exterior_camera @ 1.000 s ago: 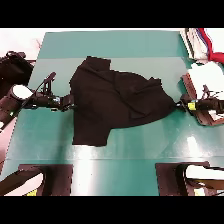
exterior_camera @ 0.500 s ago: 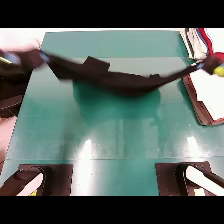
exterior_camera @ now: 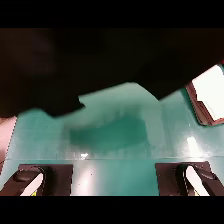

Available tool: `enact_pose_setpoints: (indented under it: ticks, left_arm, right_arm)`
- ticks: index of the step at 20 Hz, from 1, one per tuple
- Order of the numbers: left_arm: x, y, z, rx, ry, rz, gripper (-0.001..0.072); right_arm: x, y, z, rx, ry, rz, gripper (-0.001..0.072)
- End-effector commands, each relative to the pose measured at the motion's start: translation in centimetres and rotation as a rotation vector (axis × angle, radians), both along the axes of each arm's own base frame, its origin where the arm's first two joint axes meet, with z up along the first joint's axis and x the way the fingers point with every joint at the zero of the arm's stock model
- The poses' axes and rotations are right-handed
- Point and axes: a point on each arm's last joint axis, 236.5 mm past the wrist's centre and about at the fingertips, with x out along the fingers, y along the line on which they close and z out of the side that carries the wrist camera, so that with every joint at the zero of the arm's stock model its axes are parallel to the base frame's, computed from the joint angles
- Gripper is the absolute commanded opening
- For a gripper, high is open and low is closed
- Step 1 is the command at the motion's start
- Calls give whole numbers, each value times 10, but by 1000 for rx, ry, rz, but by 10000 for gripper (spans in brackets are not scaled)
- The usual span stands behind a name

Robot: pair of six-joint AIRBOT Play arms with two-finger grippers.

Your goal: Fold the shirts.

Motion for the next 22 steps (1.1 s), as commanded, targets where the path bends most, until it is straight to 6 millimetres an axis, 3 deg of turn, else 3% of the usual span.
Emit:
enact_pose_setpoints:
  ticks: [1, 4, 6, 9, 12, 13, 15, 17, 19, 22]
  left_arm:
    - [38, 17, -38, 40, 161, 100, 24]
    - [131, 7, -157, 120, 571, 79, 26]
    - [182, 0, -242, 152, 811, 55, 26]
    - [246, -5, -360, 157, 1074, 49, 26]
    - [286, -22, -472, 122, 1321, -11, 26]
    - [301, -26, -502, 120, 1373, -23, 25]
    - [329, -31, -543, 79, 1406, -37, 25]
    - [355, -36, -566, 35, 1417, -77, 25]
    - [374, -33, -577, 13, 1435, -90, 24]
    - [396, -22, -566, -5, 1390, -78, 25]
  right_arm:
    - [-15, -14, -2, -10, 89, -81, 21]
    - [25, -25, -51, 54, 299, -49, 21]
    - [64, -28, -105, 100, 468, -4, 21]
    - [120, -21, -218, 167, 774, 71, 22]
    - [152, -22, -341, 210, 1078, 79, 22]
    - [159, -21, -373, 229, 1145, 83, 22]
    - [177, -23, -421, 256, 1219, 82, 21]
    - [206, -26, -444, 264, 1204, 77, 21]
    - [232, -30, -451, 260, 1184, 76, 21]
    - [260, -36, -442, 247, 1136, 78, 21]
